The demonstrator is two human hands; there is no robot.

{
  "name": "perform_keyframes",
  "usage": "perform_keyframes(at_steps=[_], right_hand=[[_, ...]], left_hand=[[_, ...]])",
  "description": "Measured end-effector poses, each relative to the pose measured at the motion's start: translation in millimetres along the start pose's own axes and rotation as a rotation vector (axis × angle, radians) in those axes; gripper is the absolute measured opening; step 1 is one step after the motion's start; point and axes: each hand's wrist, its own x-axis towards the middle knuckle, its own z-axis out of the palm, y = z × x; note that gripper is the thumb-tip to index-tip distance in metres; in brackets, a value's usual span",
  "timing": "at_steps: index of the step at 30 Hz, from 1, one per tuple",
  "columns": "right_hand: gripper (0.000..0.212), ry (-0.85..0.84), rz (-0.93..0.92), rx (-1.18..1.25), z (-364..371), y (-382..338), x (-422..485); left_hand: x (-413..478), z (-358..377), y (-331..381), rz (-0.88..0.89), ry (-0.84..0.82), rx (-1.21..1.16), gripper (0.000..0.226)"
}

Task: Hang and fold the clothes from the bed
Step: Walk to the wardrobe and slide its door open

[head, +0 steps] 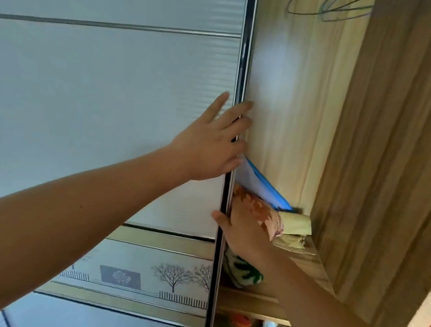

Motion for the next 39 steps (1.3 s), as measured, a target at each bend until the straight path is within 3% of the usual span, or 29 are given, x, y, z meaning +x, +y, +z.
perform_keyframes(at_steps=[5, 9, 12, 23, 39], right_hand=[[0.045, -0.09, -0.09, -0.015, 26, -43, 19], [0.06, -0.08, -0.141, -0.063, 53, -70, 38], [0.053, -0.127, -0.152, -0.05, 66, -91, 48], [0.06, -0.031, -0.33, -0.386, 103, -135, 70], [0.058, -0.105, -0.381, -0.243, 124, -153, 85]], left_hand=[[-49, -8, -29, -0.064, -0.112, 0.056, 0.047], [-83, -10, -48, -0.105, -0.198, 0.124, 0.047], [-102, -12, -61, -0.128, -0.235, 0.131, 0.049], [-148, -9, -96, -0.181, -0.302, 0.135, 0.048], [-173, -9, -116, -0.19, -0.381, 0.158, 0.047]])
